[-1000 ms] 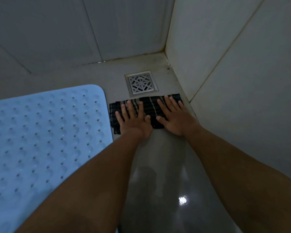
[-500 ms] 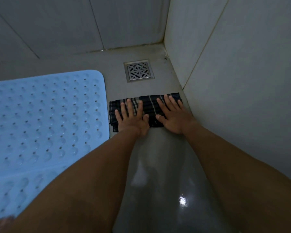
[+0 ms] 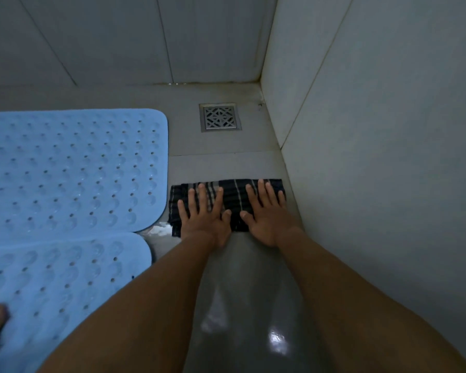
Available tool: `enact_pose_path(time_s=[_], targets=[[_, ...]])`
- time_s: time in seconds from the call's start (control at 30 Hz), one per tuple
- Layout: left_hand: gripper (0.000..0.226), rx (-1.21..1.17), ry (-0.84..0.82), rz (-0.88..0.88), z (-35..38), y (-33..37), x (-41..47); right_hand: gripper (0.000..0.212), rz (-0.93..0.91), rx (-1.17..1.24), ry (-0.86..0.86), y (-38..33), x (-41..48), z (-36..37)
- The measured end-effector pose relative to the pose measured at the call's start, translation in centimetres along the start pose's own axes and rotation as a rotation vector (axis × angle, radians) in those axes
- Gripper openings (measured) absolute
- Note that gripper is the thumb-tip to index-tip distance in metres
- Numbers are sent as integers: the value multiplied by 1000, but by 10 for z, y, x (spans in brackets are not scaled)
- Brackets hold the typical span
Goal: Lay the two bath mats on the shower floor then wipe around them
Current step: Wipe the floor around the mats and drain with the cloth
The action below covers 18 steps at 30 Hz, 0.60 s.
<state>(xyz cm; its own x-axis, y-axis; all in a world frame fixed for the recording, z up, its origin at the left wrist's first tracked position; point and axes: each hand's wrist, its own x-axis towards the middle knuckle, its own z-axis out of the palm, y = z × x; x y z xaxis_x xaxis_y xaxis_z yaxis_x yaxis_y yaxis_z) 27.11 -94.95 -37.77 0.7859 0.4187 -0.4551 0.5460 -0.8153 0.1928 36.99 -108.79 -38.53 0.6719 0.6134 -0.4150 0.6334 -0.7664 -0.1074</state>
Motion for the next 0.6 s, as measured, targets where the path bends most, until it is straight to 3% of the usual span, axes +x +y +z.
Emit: enact_pose_path(time_s=[0.27,0.6], targets=[[64,-26,-100,-42,30,4,-75,71,-23,-3,-98,-8,-68,19],[64,-37,-147,-4,32,5,-72,68,31,-17,-62,-6,-74,30]])
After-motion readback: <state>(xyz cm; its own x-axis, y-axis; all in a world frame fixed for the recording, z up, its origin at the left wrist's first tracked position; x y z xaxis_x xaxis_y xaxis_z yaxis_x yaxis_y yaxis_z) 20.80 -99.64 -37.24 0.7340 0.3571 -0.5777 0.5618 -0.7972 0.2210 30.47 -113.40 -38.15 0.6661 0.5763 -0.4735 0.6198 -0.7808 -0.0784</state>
